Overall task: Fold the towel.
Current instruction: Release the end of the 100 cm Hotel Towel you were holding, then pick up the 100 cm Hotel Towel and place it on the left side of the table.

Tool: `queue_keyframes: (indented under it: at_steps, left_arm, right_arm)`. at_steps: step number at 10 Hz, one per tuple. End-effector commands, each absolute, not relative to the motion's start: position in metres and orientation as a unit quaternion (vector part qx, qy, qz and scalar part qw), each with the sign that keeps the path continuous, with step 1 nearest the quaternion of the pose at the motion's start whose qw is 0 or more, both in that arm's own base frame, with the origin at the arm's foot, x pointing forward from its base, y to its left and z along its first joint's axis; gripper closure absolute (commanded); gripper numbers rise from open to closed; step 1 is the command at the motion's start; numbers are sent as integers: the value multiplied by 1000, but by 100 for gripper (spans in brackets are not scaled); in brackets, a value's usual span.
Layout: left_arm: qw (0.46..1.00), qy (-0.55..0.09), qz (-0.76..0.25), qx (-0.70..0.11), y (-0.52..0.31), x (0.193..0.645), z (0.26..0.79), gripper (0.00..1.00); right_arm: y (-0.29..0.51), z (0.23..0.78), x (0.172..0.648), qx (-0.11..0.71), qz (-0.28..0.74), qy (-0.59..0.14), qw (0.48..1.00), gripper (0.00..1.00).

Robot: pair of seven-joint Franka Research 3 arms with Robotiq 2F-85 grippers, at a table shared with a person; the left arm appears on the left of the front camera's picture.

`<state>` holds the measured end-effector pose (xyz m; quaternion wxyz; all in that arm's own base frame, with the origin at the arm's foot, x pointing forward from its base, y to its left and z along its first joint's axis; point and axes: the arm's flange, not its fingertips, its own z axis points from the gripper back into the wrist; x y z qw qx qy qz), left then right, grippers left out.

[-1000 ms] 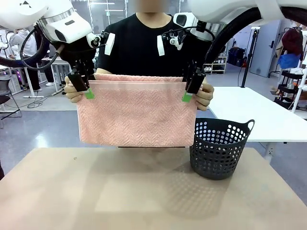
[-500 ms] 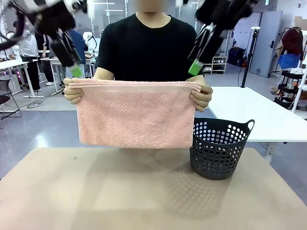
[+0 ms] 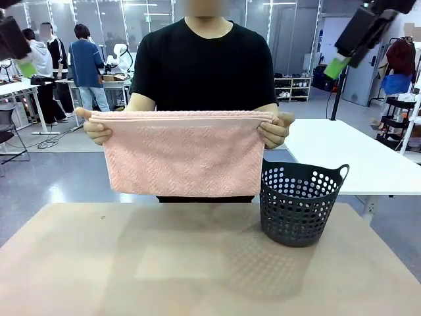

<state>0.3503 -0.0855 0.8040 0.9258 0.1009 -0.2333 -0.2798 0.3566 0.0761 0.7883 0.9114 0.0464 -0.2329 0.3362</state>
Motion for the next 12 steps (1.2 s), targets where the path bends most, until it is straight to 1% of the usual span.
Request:
queue_keyframes:
  at_steps: [1,2,3,4,12]
  left_arm:
    - [942,-210,-239,110,-86,331,794,0]
    - [942,-216,-236,103,-84,330,794,0]
    - [938,-232,-239,100,-86,331,795,0]
    - [938,-224,-239,108,-78,332,803,0]
    - [938,-224,-239,108,-78,332,803,0]
  right_arm:
    - [80,780,333,30,287,-238,927,0]
    - [77,783,330,28,274,-241,931,0]
    - [76,782,331,33,283,-231,930,0]
    - [70,790,335,36,291,-237,926,0]
    - [70,790,335,36,291,-237,926,0]
